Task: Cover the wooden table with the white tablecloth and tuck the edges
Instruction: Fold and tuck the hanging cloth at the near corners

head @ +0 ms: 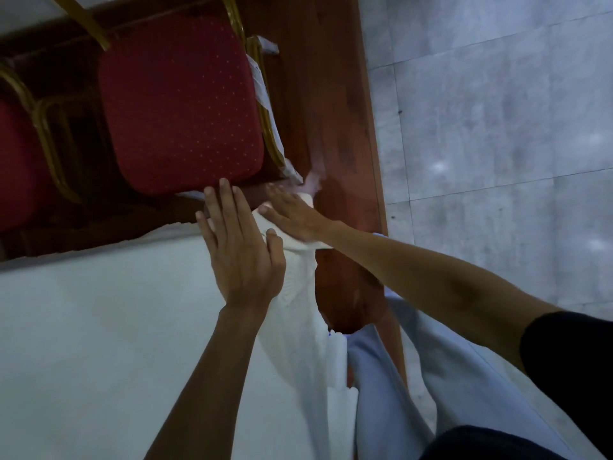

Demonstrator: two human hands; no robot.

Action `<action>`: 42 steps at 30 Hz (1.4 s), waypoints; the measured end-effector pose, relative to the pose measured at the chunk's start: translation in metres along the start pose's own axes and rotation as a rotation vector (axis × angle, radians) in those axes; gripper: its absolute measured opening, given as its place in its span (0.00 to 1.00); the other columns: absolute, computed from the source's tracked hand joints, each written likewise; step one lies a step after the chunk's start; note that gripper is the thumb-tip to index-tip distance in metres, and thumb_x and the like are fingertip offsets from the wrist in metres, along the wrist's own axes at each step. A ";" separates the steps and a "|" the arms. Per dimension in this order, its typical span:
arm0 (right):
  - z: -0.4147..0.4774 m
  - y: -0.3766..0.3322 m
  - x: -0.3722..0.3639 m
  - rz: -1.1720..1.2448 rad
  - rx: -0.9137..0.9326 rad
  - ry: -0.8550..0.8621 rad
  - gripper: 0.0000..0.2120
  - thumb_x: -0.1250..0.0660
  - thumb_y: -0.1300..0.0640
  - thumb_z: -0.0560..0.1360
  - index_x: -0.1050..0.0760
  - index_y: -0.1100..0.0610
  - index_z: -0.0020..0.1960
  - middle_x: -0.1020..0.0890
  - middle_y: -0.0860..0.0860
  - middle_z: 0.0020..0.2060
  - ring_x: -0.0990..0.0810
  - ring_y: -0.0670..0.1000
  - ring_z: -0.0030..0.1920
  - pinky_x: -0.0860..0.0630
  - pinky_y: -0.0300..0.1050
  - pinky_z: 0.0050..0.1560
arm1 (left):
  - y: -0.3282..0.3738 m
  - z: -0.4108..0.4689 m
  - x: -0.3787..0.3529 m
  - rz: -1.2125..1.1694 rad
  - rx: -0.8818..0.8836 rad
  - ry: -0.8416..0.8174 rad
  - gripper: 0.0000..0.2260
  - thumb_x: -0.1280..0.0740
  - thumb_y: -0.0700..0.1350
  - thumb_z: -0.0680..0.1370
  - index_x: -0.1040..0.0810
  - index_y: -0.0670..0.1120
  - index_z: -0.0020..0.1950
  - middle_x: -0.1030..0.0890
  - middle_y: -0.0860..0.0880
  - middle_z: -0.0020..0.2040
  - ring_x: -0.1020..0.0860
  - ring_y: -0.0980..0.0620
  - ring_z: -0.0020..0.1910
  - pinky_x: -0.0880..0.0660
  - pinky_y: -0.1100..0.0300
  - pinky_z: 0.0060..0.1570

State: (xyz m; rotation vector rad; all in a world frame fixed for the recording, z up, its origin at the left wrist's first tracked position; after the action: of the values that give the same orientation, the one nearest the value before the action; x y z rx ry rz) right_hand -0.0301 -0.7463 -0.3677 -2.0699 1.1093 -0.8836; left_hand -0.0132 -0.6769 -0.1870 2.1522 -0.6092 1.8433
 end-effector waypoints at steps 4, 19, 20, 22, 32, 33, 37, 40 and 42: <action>-0.002 0.036 0.007 0.096 -0.179 0.098 0.36 0.53 0.36 0.84 0.52 0.59 0.83 0.51 0.56 0.83 0.55 0.54 0.83 0.54 0.63 0.81 | 0.000 0.000 0.000 -0.014 -0.010 0.011 0.35 0.40 0.49 0.79 0.49 0.38 0.81 0.49 0.41 0.83 0.53 0.41 0.82 0.52 0.41 0.79; -0.066 0.064 -0.041 0.127 -0.358 0.116 0.37 0.56 0.36 0.84 0.51 0.60 0.83 0.49 0.58 0.83 0.52 0.59 0.82 0.54 0.62 0.80 | 0.001 0.000 -0.002 -0.010 -0.063 0.054 0.33 0.43 0.50 0.79 0.45 0.37 0.80 0.45 0.39 0.81 0.49 0.39 0.81 0.51 0.41 0.79; -0.071 0.051 -0.025 0.135 -0.308 0.169 0.38 0.55 0.35 0.83 0.48 0.60 0.82 0.45 0.58 0.82 0.49 0.59 0.82 0.52 0.63 0.80 | 0.002 0.000 -0.001 -0.023 -0.063 0.055 0.33 0.44 0.50 0.79 0.46 0.36 0.80 0.45 0.39 0.81 0.50 0.38 0.81 0.51 0.41 0.79; -0.087 0.010 0.010 0.141 -0.179 0.292 0.34 0.54 0.38 0.85 0.46 0.59 0.82 0.42 0.57 0.81 0.46 0.57 0.81 0.51 0.61 0.81 | 0.003 -0.002 0.001 -0.047 -0.054 0.055 0.34 0.43 0.51 0.79 0.47 0.36 0.80 0.47 0.38 0.82 0.52 0.38 0.81 0.53 0.41 0.79; -0.144 -0.148 0.029 -0.239 0.365 0.481 0.32 0.53 0.42 0.86 0.53 0.60 0.83 0.49 0.56 0.83 0.53 0.54 0.83 0.56 0.54 0.82 | -0.010 -0.162 -0.026 -0.171 0.131 0.029 0.40 0.39 0.57 0.78 0.51 0.37 0.81 0.50 0.37 0.82 0.51 0.37 0.81 0.51 0.40 0.79; -0.149 -0.150 0.006 -0.376 0.372 0.456 0.32 0.53 0.43 0.86 0.53 0.61 0.83 0.50 0.56 0.83 0.55 0.55 0.83 0.58 0.54 0.82 | -0.010 -0.191 -0.030 -0.195 0.140 0.016 0.40 0.39 0.56 0.78 0.51 0.37 0.81 0.50 0.37 0.82 0.52 0.37 0.81 0.51 0.40 0.79; -0.190 -0.146 -0.098 -0.811 0.482 0.309 0.33 0.54 0.43 0.86 0.53 0.63 0.83 0.51 0.59 0.83 0.55 0.59 0.83 0.58 0.58 0.82 | -0.021 -0.314 -0.046 -0.311 0.185 -0.009 0.39 0.38 0.53 0.77 0.49 0.35 0.81 0.50 0.36 0.82 0.53 0.38 0.81 0.51 0.41 0.79; -0.227 -0.130 -0.168 -1.021 0.512 0.200 0.33 0.53 0.43 0.86 0.50 0.64 0.82 0.48 0.60 0.82 0.51 0.61 0.82 0.52 0.62 0.81 | -0.032 -0.406 -0.064 -0.344 0.231 -0.038 0.38 0.39 0.57 0.79 0.46 0.35 0.80 0.48 0.37 0.81 0.51 0.38 0.81 0.48 0.41 0.78; -0.252 -0.121 -0.203 -1.061 0.516 0.154 0.33 0.51 0.43 0.85 0.48 0.64 0.82 0.46 0.61 0.82 0.49 0.62 0.82 0.51 0.64 0.81 | -0.036 -0.461 -0.076 -0.347 0.283 -0.051 0.38 0.39 0.58 0.79 0.45 0.35 0.80 0.46 0.37 0.81 0.49 0.39 0.81 0.47 0.41 0.78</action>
State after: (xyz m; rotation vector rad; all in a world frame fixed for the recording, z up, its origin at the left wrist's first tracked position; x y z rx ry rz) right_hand -0.2592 -0.5677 -0.1816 -2.0678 -0.2790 -1.6107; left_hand -0.4110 -0.4293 -0.1789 2.3035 0.0255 1.7699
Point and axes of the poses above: each hand's wrist, its own z-axis towards the middle knuckle, its own x-axis out of the back of the hand, y = z × x, the point moved 7 cm from there along z, towards the middle knuckle
